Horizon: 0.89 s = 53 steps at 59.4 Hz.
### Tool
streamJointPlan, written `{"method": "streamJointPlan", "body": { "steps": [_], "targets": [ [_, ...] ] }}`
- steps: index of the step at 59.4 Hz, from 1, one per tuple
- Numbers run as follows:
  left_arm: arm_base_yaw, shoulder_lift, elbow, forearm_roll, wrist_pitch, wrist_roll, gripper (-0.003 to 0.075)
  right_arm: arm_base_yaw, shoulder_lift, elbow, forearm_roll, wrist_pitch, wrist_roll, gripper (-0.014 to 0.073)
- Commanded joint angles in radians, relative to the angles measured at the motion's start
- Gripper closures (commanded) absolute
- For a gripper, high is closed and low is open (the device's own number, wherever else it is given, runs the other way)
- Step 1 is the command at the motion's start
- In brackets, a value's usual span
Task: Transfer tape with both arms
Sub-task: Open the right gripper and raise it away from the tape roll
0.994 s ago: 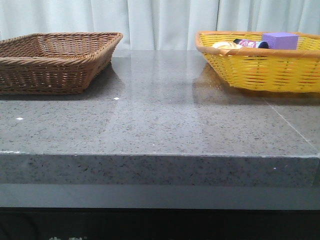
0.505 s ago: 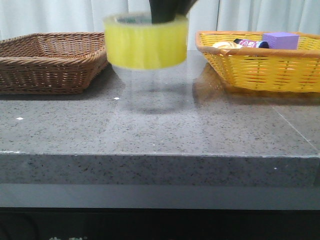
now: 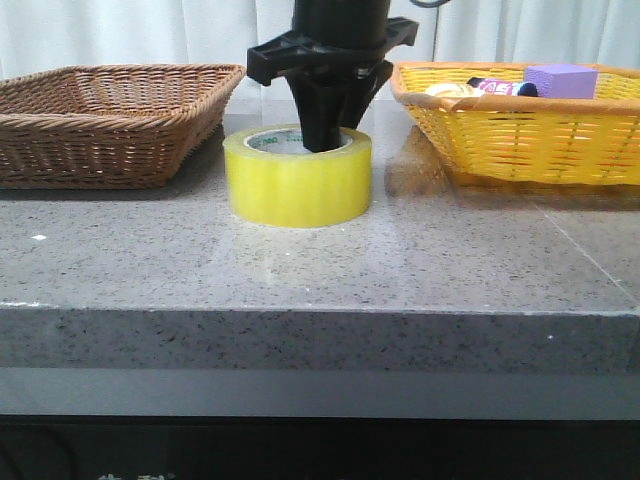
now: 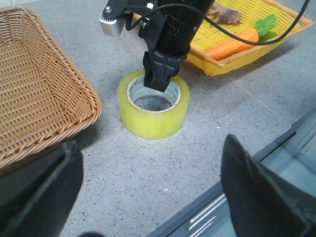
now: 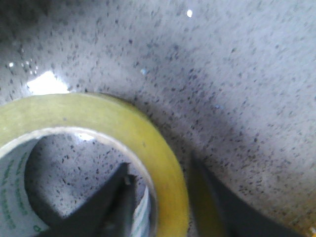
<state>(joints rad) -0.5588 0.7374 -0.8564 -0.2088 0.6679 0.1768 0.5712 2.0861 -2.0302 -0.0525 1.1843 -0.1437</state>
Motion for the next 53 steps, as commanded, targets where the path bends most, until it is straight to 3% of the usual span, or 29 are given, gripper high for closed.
{"method": "streamJointPlan", "body": {
  "steps": [1,16,27,53],
  "targets": [
    [-0.007,0.003,-0.036,-0.02,-0.077,-0.003,0.0153,0.0,-0.068,-0.034,-0.009,-0.031,-0.007,0.0175],
    [-0.007,0.003,-0.036,-0.02,-0.083,-0.003,0.0153,-0.01,-0.157,-0.046,0.028,-0.035,0.06,0.0181],
    [-0.007,0.003,-0.036,-0.02,-0.083,-0.003,0.0153,-0.074,-0.294,-0.004,0.206,-0.052,0.065,0.0181],
    [-0.007,0.003,-0.034,-0.02,-0.083,-0.003,0.0153,-0.13,-0.827,0.599,0.243,-0.459,0.041,0.0181]
  ]
}}
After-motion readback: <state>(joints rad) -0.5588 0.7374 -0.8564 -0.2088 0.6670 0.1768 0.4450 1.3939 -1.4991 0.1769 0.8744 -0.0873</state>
